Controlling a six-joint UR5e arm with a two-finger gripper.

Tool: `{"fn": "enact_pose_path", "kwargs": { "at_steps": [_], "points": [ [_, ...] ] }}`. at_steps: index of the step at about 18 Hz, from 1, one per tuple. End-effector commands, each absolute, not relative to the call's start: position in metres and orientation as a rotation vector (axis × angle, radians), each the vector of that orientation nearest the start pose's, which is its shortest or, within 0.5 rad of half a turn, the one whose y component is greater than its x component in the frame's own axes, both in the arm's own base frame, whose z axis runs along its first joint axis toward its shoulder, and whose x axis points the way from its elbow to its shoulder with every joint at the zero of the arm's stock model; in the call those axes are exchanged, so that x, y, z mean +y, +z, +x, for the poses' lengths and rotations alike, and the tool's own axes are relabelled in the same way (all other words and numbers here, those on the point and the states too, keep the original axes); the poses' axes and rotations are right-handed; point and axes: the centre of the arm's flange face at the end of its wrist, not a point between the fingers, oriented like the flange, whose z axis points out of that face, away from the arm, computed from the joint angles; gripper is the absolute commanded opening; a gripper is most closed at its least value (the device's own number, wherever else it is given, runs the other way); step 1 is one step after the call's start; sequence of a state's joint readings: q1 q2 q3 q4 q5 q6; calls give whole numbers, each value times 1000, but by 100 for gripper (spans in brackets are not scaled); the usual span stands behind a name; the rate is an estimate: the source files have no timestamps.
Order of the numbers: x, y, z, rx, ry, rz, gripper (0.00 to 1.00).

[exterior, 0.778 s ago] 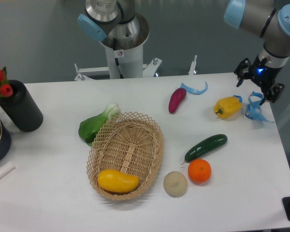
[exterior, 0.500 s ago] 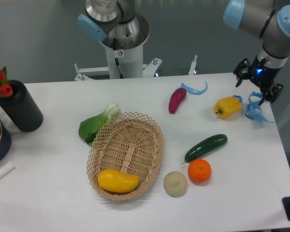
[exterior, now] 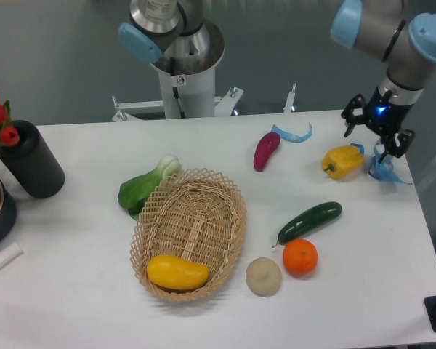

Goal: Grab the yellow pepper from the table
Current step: 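Move the open gripper over the yellow bell pepper, then lower the gripper around the yellow bell pepper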

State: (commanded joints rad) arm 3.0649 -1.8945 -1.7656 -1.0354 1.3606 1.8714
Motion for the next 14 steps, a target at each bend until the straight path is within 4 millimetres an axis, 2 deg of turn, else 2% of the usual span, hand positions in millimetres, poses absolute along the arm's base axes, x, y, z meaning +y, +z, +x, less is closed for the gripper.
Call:
{"fn": "enact_pose_path", "kwargs": {
  "at_steps": [3, 9, 14],
  "points": [
    [192, 255, -552, 643, 9, -2862, 100],
    [180, 244, -549, 703, -21, -2870, 100],
    [182, 228, -552, 703, -39, -2867, 100]
  ]
}}
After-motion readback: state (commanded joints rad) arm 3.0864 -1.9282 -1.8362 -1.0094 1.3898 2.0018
